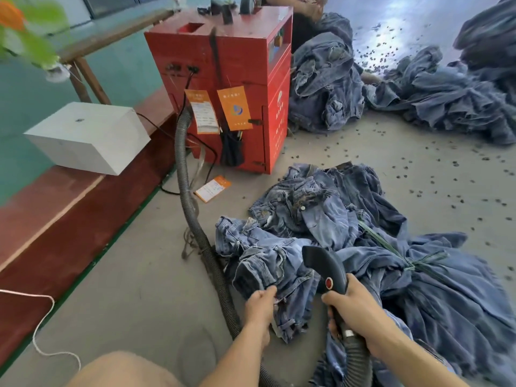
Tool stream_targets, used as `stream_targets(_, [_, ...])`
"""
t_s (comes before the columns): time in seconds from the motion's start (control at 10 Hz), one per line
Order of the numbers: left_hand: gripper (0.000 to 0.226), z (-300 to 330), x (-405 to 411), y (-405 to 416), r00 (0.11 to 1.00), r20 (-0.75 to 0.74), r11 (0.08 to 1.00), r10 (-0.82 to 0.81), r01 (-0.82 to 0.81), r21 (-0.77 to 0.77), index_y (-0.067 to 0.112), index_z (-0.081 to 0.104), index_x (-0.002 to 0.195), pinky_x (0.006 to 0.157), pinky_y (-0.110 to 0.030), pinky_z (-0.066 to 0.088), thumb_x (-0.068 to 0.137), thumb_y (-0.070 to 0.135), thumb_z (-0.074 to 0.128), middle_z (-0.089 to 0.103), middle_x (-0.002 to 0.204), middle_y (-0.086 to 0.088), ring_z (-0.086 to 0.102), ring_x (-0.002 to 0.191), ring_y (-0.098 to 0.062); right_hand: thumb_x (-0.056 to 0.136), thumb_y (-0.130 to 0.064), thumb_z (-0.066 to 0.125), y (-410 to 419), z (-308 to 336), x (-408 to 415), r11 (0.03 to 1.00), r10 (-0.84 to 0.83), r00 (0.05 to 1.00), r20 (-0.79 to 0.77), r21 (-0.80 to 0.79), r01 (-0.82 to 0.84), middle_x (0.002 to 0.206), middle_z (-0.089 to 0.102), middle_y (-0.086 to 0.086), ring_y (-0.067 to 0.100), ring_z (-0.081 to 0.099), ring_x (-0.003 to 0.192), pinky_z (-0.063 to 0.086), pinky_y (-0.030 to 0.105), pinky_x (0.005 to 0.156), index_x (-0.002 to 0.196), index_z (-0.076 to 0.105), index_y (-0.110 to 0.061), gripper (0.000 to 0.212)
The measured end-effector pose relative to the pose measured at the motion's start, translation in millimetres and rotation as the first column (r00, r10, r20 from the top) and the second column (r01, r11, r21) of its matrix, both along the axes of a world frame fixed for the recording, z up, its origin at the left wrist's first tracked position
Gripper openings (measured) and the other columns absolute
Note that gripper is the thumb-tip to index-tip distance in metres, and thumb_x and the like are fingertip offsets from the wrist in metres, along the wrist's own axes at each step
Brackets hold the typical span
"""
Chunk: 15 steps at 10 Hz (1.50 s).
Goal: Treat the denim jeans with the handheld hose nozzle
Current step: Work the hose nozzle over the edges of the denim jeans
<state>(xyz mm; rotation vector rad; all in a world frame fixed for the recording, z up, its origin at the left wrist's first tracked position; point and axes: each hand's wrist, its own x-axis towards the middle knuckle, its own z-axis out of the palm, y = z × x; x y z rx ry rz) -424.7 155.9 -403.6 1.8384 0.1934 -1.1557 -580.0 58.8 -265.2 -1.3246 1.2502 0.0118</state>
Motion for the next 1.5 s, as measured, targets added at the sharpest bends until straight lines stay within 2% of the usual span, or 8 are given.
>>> stream_targets(0.2, [0.113,15.9,48.1,-22.4,0.921,-0.14,0.931,0.363,-0.365,0.011,0.004,0.025,0.158,0.12,-0.055,0.033,0.077,0.054,0.086,0.033,0.163,-0.016,0.037,0.147,-0.038,0.096,-0.008,0.06,-9.5,4.2,-5.3,0.997,-0.007,0.999,0.033,0.078,0.004,0.062,0.061,0.014,0.028,0.055,0.052,0.05,0.04,0.057,0.113,0.041,-0.015,0.027])
stream_targets(0.3, [0.113,16.7,67.2,-27.3,0.888,-0.373,0.944,0.27,-0.321,-0.081,0.011,0.043,0.154,0.114,-0.054,0.039,0.068,0.076,0.078,0.044,0.159,-0.014,0.043,0.144,-0.035,0.091,-0.01,0.061,-5.2,-0.3,-12.7,0.999,0.007,1.0,0.008,0.038,-0.007,0.067,0.062,0.017,0.029,0.055,0.055,0.05,0.042,0.058,0.114,0.045,-0.015,0.029])
stream_targets(0.7, [0.019,-42.7,36.8,2.3,0.939,-0.058,0.922,0.338,-0.343,-0.178,0.015,0.072,0.11,0.098,-0.051,0.056,0.095,0.027,0.074,0.078,0.104,-0.004,0.07,0.104,-0.029,0.089,-0.003,0.055,-52.7,-52.2,101.8,0.984,0.169,0.959,-0.225,-0.022,-0.179,0.075,0.063,0.02,0.028,0.059,0.056,0.052,0.038,0.055,0.086,0.052,-0.003,0.004])
stream_targets(0.8, [0.005,-39.9,38.5,8.8,0.947,-0.046,0.927,0.318,-0.321,-0.196,0.021,0.075,0.098,0.088,-0.042,0.057,0.094,0.024,0.076,0.08,0.087,0.008,0.072,0.097,-0.023,0.1,-0.009,0.051,-87.2,-66.4,130.3,0.967,0.133,0.929,-0.344,-0.159,-0.198,0.101,0.059,0.018,0.026,0.055,0.075,0.055,0.041,0.086,0.086,0.054,-0.007,0.015])
stream_targets(1.0, [0.012,-30.3,38.4,7.7,0.958,-0.066,0.936,0.278,-0.286,-0.205,0.014,0.075,0.106,0.081,-0.044,0.058,0.097,0.023,0.072,0.078,0.101,-0.01,0.071,0.092,-0.031,0.088,0.0,0.057,-70.4,-57.2,108.5,0.977,0.19,0.917,-0.352,-0.023,-0.211,0.064,0.056,0.015,0.023,0.05,0.046,0.042,0.029,0.045,0.082,0.054,-0.002,0.007])
stream_targets(1.3, [0.02,-6.4,26.3,13.3,0.909,-0.344,0.88,0.237,-0.351,-0.321,0.006,0.074,0.101,0.06,-0.036,0.049,0.083,0.013,0.076,0.074,0.104,-0.023,0.067,0.084,-0.038,0.093,-0.004,0.061,-57.6,-40.7,116.6,0.982,0.09,0.971,-0.223,-0.143,-0.124,0.086,0.06,0.023,0.03,0.058,0.064,0.048,0.039,0.057,0.113,0.049,0.003,0.024])
stream_targets(1.4, [0.048,3.1,36.9,6.2,0.704,-0.676,0.756,0.218,-0.56,-0.339,0.005,0.079,0.098,0.074,-0.042,0.059,0.079,0.049,0.081,0.072,0.109,-0.027,0.072,0.088,-0.039,0.09,-0.009,0.066,-39.6,-10.0,93.7,0.951,0.278,0.944,-0.176,-0.086,-0.296,0.066,0.06,0.018,0.026,0.053,0.048,0.043,0.032,0.044,0.1,0.048,-0.005,0.021])
stream_targets(1.5, [0.047,6.6,41.6,-9.9,0.697,-0.648,0.798,0.307,-0.56,-0.224,0.002,0.067,0.121,0.099,-0.056,0.054,0.09,0.034,0.08,0.068,0.121,-0.028,0.07,0.103,-0.041,0.091,-0.013,0.068,-33.1,11.1,74.7,0.943,0.323,0.938,-0.128,-0.045,-0.33,0.065,0.059,0.017,0.028,0.052,0.052,0.042,0.032,0.044,0.106,0.05,-0.005,0.025])
